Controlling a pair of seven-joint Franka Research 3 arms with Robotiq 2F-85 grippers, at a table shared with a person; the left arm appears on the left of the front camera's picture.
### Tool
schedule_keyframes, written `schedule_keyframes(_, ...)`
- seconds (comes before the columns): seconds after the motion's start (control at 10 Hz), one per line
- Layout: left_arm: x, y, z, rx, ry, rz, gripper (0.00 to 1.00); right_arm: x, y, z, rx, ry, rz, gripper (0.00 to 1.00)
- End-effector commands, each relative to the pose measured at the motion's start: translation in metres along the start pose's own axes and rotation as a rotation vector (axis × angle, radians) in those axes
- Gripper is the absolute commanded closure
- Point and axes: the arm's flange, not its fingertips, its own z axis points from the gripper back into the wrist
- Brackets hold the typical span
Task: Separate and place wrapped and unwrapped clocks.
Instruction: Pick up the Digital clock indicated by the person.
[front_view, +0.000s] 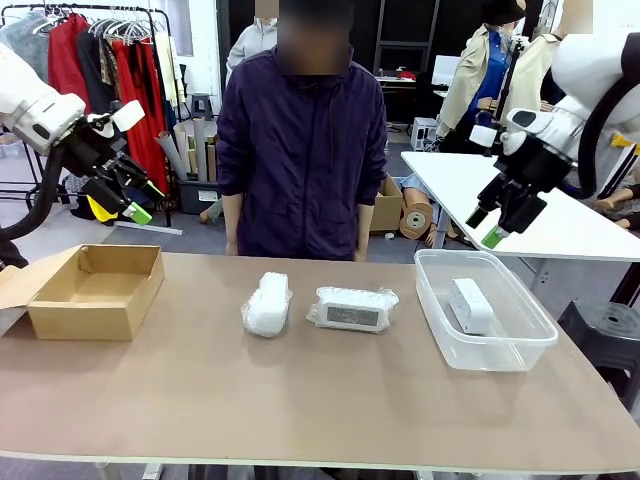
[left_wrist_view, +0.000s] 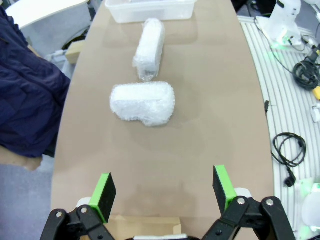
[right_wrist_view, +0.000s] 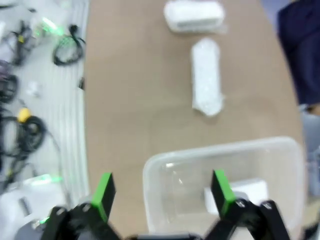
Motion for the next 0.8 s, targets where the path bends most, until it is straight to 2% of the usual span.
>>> schedule_keyframes(0.0, -0.001, -0.001, 0.002, -0.004, -0.005, -0.012, 0.00, 0.005, -0.029, 0.016, 0.058, -0.069, 0.028, 0.00)
schedule_keyframes(0.2, -0.001, -0.001, 0.002, -0.004, -0.005, -0.012, 0.00, 0.009, -0.038, 0.025, -0.004, -0.130, 0.056, 0.00)
schedule_keyframes(0.4, -0.001, -0.001, 0.002, -0.004, -0.005, -0.012, 0.00, 0.013, -0.034, 0.030, -0.004, -0.175, 0.102, 0.00)
schedule_keyframes(0.7, -0.001, -0.001, 0.002, -0.004, -0.005, -0.012, 0.00, 0.015, -0.034, 0.025, -0.042, -0.179, 0.120, 0.00)
